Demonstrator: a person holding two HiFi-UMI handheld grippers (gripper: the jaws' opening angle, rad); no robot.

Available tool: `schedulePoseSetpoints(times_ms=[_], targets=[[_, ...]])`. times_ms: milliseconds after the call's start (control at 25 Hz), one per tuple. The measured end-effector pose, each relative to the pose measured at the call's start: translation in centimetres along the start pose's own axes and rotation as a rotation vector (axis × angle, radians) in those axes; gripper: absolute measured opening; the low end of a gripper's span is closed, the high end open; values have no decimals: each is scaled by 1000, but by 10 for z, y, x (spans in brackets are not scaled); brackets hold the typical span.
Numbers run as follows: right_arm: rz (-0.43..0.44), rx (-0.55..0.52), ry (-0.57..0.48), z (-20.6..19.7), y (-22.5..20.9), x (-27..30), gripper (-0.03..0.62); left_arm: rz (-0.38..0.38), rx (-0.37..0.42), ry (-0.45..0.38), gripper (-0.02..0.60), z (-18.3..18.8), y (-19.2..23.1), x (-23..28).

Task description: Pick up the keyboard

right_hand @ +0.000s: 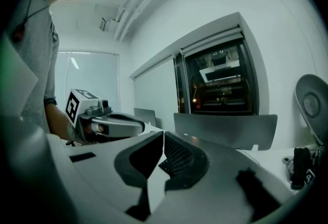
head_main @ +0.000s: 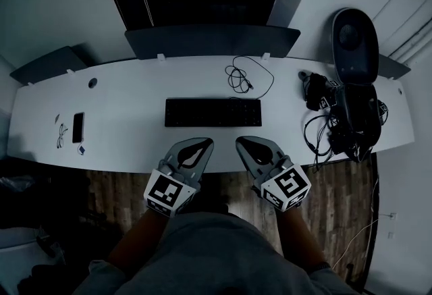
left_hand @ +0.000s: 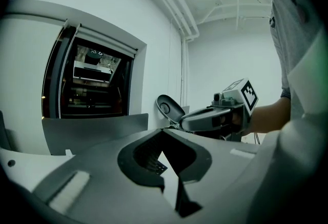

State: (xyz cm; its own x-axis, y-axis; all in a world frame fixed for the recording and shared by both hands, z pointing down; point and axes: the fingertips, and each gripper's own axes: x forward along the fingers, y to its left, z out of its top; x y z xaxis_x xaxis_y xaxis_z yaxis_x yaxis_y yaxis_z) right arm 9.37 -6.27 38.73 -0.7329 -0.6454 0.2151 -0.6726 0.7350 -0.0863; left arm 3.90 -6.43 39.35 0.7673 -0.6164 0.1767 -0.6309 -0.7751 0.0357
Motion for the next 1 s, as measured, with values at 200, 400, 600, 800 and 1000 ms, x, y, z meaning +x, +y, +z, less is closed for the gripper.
schedulePoseSetpoints(times_ms=[200, 400, 600, 800, 1000], targets=[[-4, 3, 20, 4, -22, 29, 15, -3, -13, 5, 5, 0, 36, 18], [-12, 10, 41, 4, -38, 58, 15, -16, -13, 14, 5, -2, 68, 30], [-26, 31, 70, 0, -50, 86, 15, -26, -24, 31, 5, -10, 101, 36], [-43, 67, 103, -10, -61, 114, 15, -34, -44, 38, 5, -14, 129, 39], [-65, 80, 122, -18, -69, 136, 15, -42, -62, 60, 5, -26, 152, 39]])
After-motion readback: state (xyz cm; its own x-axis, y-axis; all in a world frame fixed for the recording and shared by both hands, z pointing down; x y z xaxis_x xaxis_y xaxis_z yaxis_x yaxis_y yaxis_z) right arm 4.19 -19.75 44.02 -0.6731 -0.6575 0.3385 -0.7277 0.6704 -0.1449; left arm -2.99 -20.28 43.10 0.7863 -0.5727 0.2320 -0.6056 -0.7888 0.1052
